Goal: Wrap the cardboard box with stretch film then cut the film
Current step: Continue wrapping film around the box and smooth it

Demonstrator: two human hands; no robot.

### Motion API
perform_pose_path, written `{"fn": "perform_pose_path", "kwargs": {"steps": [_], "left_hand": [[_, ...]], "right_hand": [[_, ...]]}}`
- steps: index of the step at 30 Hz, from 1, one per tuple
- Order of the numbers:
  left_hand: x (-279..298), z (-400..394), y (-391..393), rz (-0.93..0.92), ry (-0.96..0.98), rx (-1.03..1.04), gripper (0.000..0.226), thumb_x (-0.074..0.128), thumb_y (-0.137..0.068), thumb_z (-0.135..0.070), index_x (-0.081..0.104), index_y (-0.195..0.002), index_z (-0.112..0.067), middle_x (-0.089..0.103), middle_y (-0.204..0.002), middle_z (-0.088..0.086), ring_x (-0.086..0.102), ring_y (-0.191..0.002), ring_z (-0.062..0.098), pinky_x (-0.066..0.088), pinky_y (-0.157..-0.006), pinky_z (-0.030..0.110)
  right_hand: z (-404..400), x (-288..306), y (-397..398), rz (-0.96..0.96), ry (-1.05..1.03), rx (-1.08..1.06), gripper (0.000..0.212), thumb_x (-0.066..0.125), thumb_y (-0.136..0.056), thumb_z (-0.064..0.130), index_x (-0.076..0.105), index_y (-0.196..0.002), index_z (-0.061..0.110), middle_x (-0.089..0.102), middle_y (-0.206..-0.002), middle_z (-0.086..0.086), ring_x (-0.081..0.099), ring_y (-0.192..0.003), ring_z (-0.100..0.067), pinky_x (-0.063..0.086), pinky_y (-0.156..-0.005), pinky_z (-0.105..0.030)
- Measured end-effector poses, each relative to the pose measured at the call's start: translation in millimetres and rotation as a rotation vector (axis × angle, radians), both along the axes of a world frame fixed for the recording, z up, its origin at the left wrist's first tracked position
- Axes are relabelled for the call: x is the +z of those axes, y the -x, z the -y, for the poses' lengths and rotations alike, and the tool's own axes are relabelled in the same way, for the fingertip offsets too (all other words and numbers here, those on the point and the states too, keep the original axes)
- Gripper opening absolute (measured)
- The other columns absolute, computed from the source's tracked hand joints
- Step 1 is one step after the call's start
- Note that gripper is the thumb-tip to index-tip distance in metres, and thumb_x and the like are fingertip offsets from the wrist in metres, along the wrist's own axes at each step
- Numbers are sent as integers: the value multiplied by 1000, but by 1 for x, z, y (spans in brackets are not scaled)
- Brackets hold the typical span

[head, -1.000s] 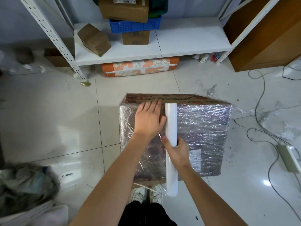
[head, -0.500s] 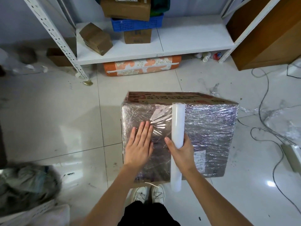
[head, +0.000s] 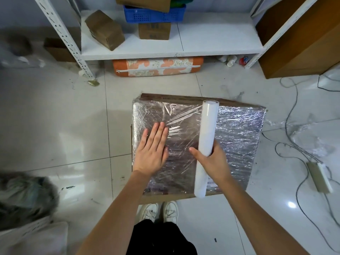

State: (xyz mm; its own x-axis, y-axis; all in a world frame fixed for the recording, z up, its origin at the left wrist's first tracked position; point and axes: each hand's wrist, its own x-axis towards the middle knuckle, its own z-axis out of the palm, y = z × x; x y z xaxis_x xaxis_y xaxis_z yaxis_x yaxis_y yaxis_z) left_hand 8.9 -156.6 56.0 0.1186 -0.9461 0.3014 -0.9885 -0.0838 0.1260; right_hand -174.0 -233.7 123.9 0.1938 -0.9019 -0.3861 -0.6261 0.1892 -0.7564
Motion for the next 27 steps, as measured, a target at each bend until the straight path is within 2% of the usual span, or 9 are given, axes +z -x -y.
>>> {"fn": "perform_pose_path", "kwargs": {"steps": [3, 5, 8, 10, 14, 18, 23, 27], "left_hand": [[-2, -2, 0, 10, -10, -3, 58, 8, -100, -36, 5, -150, -6, -9, -158, 6, 1, -146, 20, -2, -119, 40], [0, 0, -1, 8, -7, -1, 57, 10, -100, -35, 9, -150, -6, -4, -159, 7, 1, -146, 20, 1, -119, 40], [9, 4, -3, -43, 6, 10, 57, 10, -100, -37, 11, -148, -6, 9, -157, 9, 1, -146, 19, 2, -119, 39], [13, 2, 0, -83, 20, 23, 60, 10, -100, -40, 6, -149, -5, 3, -157, 11, 0, -146, 21, 0, -119, 40], [-8, -15, 24, 13, -54, -126, 61, 3, -100, -41, -9, -149, -6, -16, -157, 10, -6, -146, 21, -8, -118, 39], [-33, -18, 28, 39, -77, -111, 62, 5, -99, -40, -9, -149, -6, -17, -157, 10, -7, -146, 21, -7, -118, 40], [-25, -13, 30, 52, -17, -79, 65, 17, -98, -36, -7, -149, -4, -16, -156, 13, -7, -146, 24, -8, -118, 42], [-30, -23, 52, 154, 9, -293, 65, 19, -98, -31, -9, -148, -1, -16, -156, 16, -10, -145, 27, -9, -117, 44]], "right_hand": [[-3, 1, 0, 27, -44, -51, 58, 74, -70, 49, 49, -114, 20, 61, -93, 6, 62, -84, -12, 55, -71, -32], [-6, 6, -2, 65, -9, -63, 43, 67, -81, 42, 44, -112, 23, 56, -87, 11, 59, -78, -7, 49, -63, -23], [-7, 9, 1, 134, -38, -61, 21, 47, -95, 33, 36, -112, 29, 50, -88, 17, 53, -79, -3, 45, -66, -20], [-4, 8, 2, 175, -66, -49, 18, 41, -99, 30, 31, -114, 33, 47, -90, 21, 49, -81, 2, 40, -63, -14], [5, 2, 1, 167, -5, -8, 17, 43, -98, 30, 36, -113, 27, 51, -88, 15, 53, -80, -2, 41, -62, -15], [9, -4, 3, 137, 48, -2, 18, 45, -96, 30, 40, -112, 22, 53, -88, 12, 54, -77, 0, 44, -57, -8], [12, -4, -1, 116, 128, -87, 20, 55, -92, 29, 46, -100, 12, 52, -77, 4, 52, -63, -2, 43, -51, -10], [15, -6, -8, 101, 207, -160, 21, 62, -88, 26, 49, -89, 9, 52, -70, 5, 52, -56, 7, 40, -49, -8]]}}
